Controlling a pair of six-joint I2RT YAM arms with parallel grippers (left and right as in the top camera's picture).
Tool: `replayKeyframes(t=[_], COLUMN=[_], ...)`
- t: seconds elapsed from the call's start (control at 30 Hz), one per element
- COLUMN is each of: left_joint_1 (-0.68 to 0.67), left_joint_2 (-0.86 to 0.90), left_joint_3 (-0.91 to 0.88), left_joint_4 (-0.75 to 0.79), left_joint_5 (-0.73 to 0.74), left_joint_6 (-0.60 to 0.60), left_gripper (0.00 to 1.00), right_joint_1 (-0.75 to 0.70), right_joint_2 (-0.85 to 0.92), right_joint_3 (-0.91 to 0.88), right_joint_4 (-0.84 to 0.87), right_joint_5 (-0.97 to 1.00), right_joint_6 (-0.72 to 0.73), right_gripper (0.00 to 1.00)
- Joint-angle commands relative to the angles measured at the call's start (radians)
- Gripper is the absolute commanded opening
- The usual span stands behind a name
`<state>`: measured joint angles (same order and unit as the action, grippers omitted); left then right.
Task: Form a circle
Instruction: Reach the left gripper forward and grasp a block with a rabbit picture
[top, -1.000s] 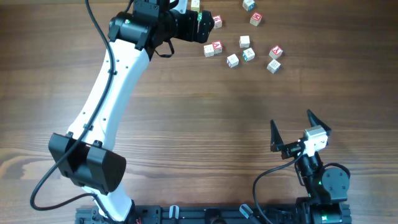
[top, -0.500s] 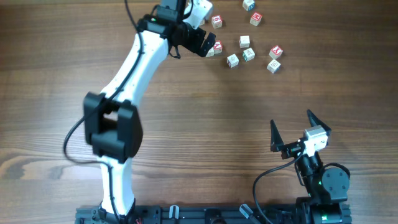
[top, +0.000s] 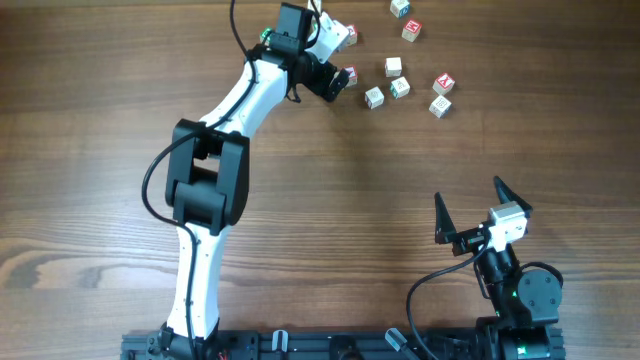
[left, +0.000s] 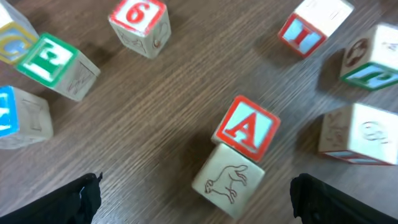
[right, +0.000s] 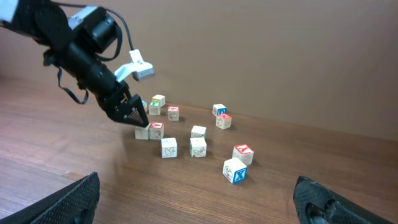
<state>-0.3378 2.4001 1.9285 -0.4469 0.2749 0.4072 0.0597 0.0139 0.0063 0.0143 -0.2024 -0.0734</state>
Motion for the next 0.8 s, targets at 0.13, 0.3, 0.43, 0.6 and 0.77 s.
replayKeyframes(t=[0.13,0.3,0.43,0.6,0.77], left_joint_1=[-0.002,-0.018,-0.020,-0.020,-0.024], left_joint_2=[0.096,0.103,0.103,0.086,-0.037], left_joint_3=[0.013,0.013,0.013,0.013,0.013], left_joint_4=[0.056,0.061,0.015,-0.063,-0.204], left_joint_5=[-0.002,-0.002,-0.003,-0.058,-0.091], left_joint_6=[0.035,0.034,0.034,0.031,0.023], left_gripper=[1.00,0.55,0.34,0.07,0.08], right_joint_1=[-0.007,-0.007,-0.007,-0.007,-0.007], right_joint_2=[-0.005,-0.005,-0.005,-0.005,-0.005], right_joint_3=[-0.001,-0.001,-0.001,-0.001,-0.001], right_joint_4=[0.002,0.002,0.002,0.002,0.002], right_joint_5=[-0.009,-0.009,-0.009,-0.009,-0.009], right_joint_6=[-0.005,-0.005,-0.004,-0.004,-0.004], right_gripper=[1.00,1.00,1.00,1.00,1.00])
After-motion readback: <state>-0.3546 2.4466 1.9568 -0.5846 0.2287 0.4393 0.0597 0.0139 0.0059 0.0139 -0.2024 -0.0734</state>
